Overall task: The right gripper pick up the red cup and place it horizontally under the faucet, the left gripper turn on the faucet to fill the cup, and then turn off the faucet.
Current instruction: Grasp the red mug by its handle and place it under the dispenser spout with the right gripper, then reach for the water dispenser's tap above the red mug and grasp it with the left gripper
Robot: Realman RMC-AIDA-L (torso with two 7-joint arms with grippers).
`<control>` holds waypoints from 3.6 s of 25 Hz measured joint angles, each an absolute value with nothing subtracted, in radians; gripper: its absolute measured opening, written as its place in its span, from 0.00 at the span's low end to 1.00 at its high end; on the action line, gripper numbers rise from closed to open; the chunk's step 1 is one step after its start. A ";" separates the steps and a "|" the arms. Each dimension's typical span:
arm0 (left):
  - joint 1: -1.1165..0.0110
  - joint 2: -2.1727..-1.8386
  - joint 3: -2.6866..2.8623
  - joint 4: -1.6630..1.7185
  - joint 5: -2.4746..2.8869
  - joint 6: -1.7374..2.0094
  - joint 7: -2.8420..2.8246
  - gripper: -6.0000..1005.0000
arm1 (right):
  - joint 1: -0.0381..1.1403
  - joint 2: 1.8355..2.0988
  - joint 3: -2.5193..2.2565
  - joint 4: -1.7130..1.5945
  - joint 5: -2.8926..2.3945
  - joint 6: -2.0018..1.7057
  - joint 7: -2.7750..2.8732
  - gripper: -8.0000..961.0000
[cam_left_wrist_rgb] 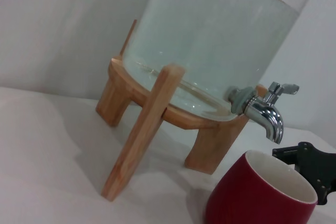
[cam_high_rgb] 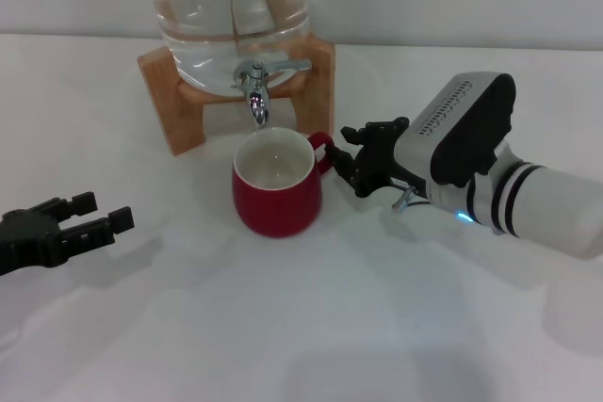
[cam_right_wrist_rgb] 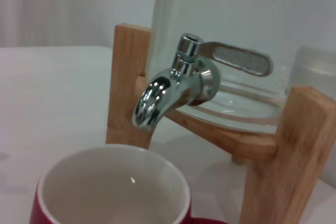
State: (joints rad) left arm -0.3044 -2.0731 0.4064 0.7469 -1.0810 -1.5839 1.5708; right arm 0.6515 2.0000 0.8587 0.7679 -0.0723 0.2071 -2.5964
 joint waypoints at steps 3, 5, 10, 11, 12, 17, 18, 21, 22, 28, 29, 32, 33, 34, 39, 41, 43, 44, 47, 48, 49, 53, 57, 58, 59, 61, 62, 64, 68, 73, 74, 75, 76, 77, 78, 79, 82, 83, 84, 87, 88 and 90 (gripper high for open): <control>-0.309 -2.072 0.407 0.747 -1.081 -1.582 1.571 0.88 | 0.633 1.995 0.862 0.791 -0.080 0.192 -2.596 0.33; -0.312 -2.072 0.409 0.747 -1.080 -1.580 1.571 0.88 | 0.627 1.995 0.866 0.793 -0.081 0.193 -2.596 0.33; -0.314 -2.072 0.413 0.747 -1.081 -1.578 1.571 0.88 | 0.634 2.007 0.862 0.786 -0.091 0.189 -2.598 0.34; -0.314 -2.072 0.413 0.747 -1.081 -1.578 1.571 0.88 | 0.635 2.008 0.861 0.785 -0.098 0.188 -2.597 0.34; -0.313 -2.072 0.412 0.747 -1.081 -1.578 1.571 0.88 | 0.635 2.009 0.861 0.784 -0.104 0.188 -2.597 0.34; -0.310 -2.073 0.407 0.747 -1.081 -1.578 1.571 0.88 | 0.635 2.010 0.859 0.785 -0.108 0.188 -2.596 0.35; -0.310 -2.073 0.407 0.747 -1.081 -1.578 1.571 0.88 | 0.633 2.010 0.859 0.787 -0.108 0.188 -2.596 0.35; -0.308 -2.073 0.408 0.747 -1.081 -1.578 1.571 0.88 | 0.629 2.011 0.859 0.791 -0.108 0.191 -2.595 0.35; -0.308 -2.074 0.409 0.747 -1.081 -1.578 1.571 0.88 | 0.628 2.011 0.858 0.791 -0.108 0.191 -2.594 0.35; -0.311 -2.074 0.411 0.747 -1.081 -1.576 1.571 0.88 | 0.635 2.013 0.847 0.792 -0.109 0.189 -2.576 0.36; -0.311 -2.074 0.411 0.747 -1.081 -1.575 1.571 0.88 | 0.635 2.013 0.847 0.792 -0.109 0.188 -2.573 0.36; -0.310 -2.074 0.412 0.746 -1.080 -1.575 1.571 0.88 | 0.635 2.016 0.848 0.793 -0.109 0.188 -2.572 0.37; -0.309 -2.074 0.413 0.746 -1.080 -1.575 1.571 0.88 | 0.636 2.017 0.848 0.794 -0.108 0.188 -2.572 0.37; -0.308 -2.074 0.413 0.746 -1.080 -1.575 1.571 0.88 | 0.635 2.018 0.851 0.794 -0.107 0.187 -2.571 0.37; -0.308 -2.075 0.413 0.745 -1.080 -1.575 1.571 0.88 | 0.639 2.022 0.854 0.797 -0.106 0.185 -2.571 0.38; -0.308 -2.075 0.413 0.745 -1.080 -1.575 1.571 0.88 | 0.643 2.021 0.851 0.800 -0.107 0.184 -2.570 0.38; -0.306 -2.076 0.410 0.745 -1.080 -1.575 1.571 0.88 | 0.642 2.016 0.849 0.803 -0.107 0.184 -2.565 0.38; -0.305 -2.076 0.409 0.745 -1.080 -1.575 1.571 0.88 | 0.641 2.015 0.849 0.804 -0.107 0.184 -2.563 0.38; -0.304 -2.076 0.407 0.746 -1.079 -1.575 1.571 0.88 | 0.635 2.013 0.849 0.811 -0.107 0.184 -2.558 0.39; -0.305 -2.076 0.407 0.746 -1.078 -1.575 1.571 0.88 | 0.628 2.013 0.848 0.818 -0.107 0.183 -2.556 0.39; -0.305 -2.076 0.408 0.746 -1.078 -1.575 1.571 0.88 | 0.625 2.012 0.847 0.821 -0.107 0.182 -2.556 0.39; -0.305 -2.075 0.408 0.747 -1.077 -1.577 1.571 0.88 | 0.606 2.007 0.848 0.834 -0.107 0.182 -2.556 0.40; -0.304 -2.075 0.407 0.747 -1.078 -1.580 1.571 0.88 | 0.586 1.998 0.853 0.847 -0.108 0.182 -2.556 0.40; -0.304 -2.075 0.407 0.747 -1.078 -1.580 1.571 0.88 | 0.583 1.997 0.853 0.848 -0.108 0.182 -2.555 0.40; -0.305 -2.075 0.407 0.747 -1.078 -1.581 1.570 0.88 | 0.580 1.996 0.854 0.848 -0.108 0.182 -2.555 0.40; -0.306 -2.075 0.408 0.747 -1.076 -1.581 1.569 0.88 | 0.574 1.993 0.855 0.850 -0.109 0.181 -2.555 0.41; -0.306 -2.075 0.409 0.747 -1.076 -1.581 1.569 0.88 | 0.570 1.991 0.855 0.854 -0.109 0.181 -2.555 0.41; -0.306 -2.075 0.408 0.747 -1.075 -1.581 1.568 0.88 | 0.560 1.987 0.855 0.867 -0.109 0.181 -2.555 0.41; -0.304 -2.074 0.406 0.747 -1.075 -1.582 1.568 0.88 | 0.523 1.977 0.856 0.913 -0.128 0.166 -2.555 0.42; -0.304 -2.073 0.406 0.747 -1.073 -1.575 1.568 0.88 | 0.446 1.947 0.848 1.028 -0.152 0.119 -2.555 0.42; -0.304 -2.072 0.406 0.747 -1.073 -1.575 1.568 0.88 | 0.420 1.941 0.848 1.062 -0.167 0.110 -2.555 0.42; -0.303 -2.072 0.406 0.747 -1.072 -1.574 1.568 0.88 | 0.394 1.937 0.851 1.091 -0.183 0.106 -2.556 0.42; -0.303 -2.071 0.406 0.747 -1.072 -1.573 1.568 0.88 | 0.370 1.934 0.855 1.115 -0.193 0.101 -2.556 0.43; -0.303 -2.071 0.407 0.747 -1.072 -1.572 1.568 0.88 | 0.345 1.930 0.861 1.142 -0.200 0.094 -2.556 0.43; -0.303 -2.071 0.406 0.747 -1.072 -1.572 1.568 0.88 | 0.325 1.927 0.865 1.164 -0.203 0.085 -2.556 0.43; -0.304 -2.070 0.407 0.747 -1.072 -1.572 1.568 0.88 | 0.298 1.921 0.870 1.192 -0.204 0.071 -2.555 0.43; -0.306 -2.070 0.407 0.747 -1.072 -1.571 1.568 0.88 | 0.235 1.904 0.880 1.261 -0.202 0.029 -2.535 0.43; -0.308 -2.071 0.407 0.747 -1.072 -1.571 1.568 0.88 | 0.223 1.894 0.881 1.277 -0.202 0.026 -2.518 0.44; -0.309 -2.071 0.408 0.747 -1.072 -1.571 1.568 0.88 | 0.210 1.881 0.882 1.292 -0.201 0.028 -2.495 0.44; -0.310 -2.071 0.410 0.747 -1.072 -1.571 1.566 0.88 | 0.182 1.841 0.879 1.309 -0.201 0.097 -2.418 0.44; -0.310 -2.071 0.411 0.747 -1.072 -1.571 1.565 0.88 | 0.176 1.834 0.879 1.308 -0.203 0.121 -2.403 0.44; -0.312 -2.071 0.411 0.747 -1.072 -1.571 1.562 0.88 | 0.161 1.815 0.879 1.297 -0.207 0.197 -2.369 0.44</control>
State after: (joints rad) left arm -0.3117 -2.0709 0.4113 0.7470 -1.0715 -1.5707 1.5619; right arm 0.1610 1.8151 0.8794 1.2975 -0.2073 0.1967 -2.3693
